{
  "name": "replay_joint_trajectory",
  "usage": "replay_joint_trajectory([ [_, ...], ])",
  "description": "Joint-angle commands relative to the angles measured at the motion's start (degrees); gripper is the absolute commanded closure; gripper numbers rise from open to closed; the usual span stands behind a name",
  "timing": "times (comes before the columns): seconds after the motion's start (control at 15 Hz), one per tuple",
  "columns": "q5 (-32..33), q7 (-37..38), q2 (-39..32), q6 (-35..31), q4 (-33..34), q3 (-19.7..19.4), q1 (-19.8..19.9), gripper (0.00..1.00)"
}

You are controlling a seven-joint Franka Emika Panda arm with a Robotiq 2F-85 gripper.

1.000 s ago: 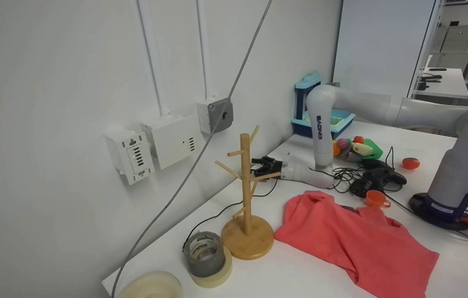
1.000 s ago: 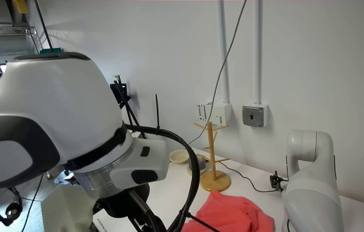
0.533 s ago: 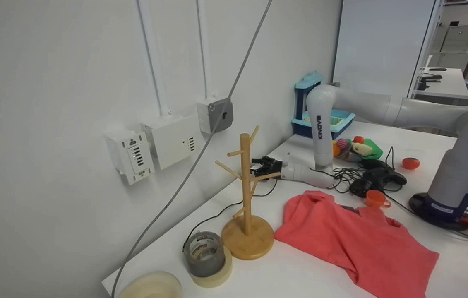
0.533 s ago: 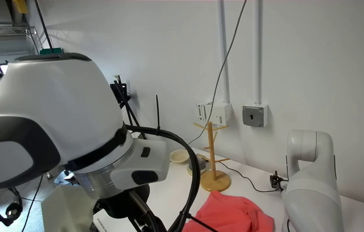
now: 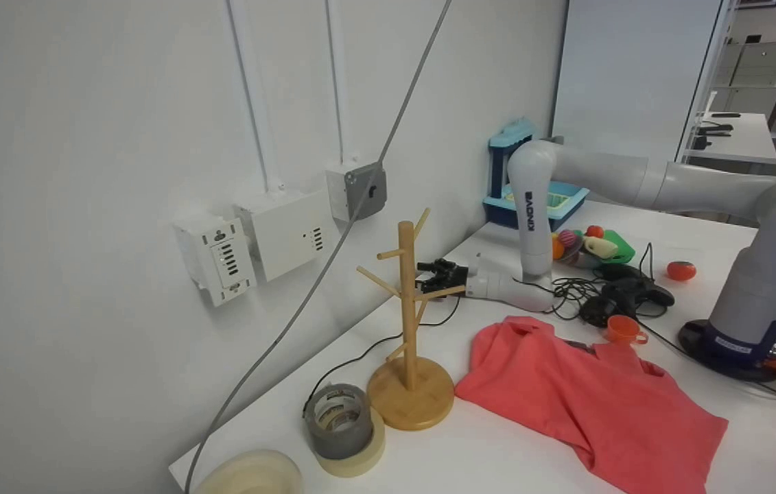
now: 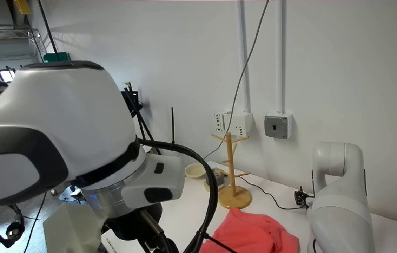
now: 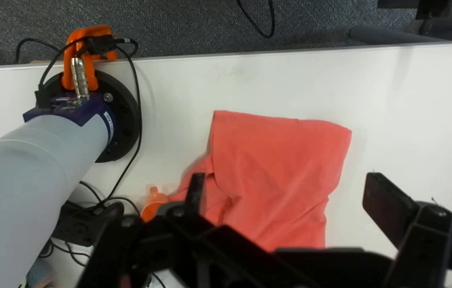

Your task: Unfold the sweatshirt from top to bottom

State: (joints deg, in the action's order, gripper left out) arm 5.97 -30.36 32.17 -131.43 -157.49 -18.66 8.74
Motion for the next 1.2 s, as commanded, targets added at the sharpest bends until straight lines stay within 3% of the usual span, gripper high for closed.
replay_joint_trajectory([
  [0.0,2.04,0.43,-0.27,3.95,1.15,0.97,0.87,0.0],
  [0.8,3.26,-1.14,-0.42,5.3,1.01,0.8,0.31,0.0],
  [0.87,0.76,4.23,0.85,11.43,6.0,6.56,-3.62,0.0],
  [1.13,-1.26,9.65,-2.73,17.49,14.43,13.63,-8.87,0.0],
])
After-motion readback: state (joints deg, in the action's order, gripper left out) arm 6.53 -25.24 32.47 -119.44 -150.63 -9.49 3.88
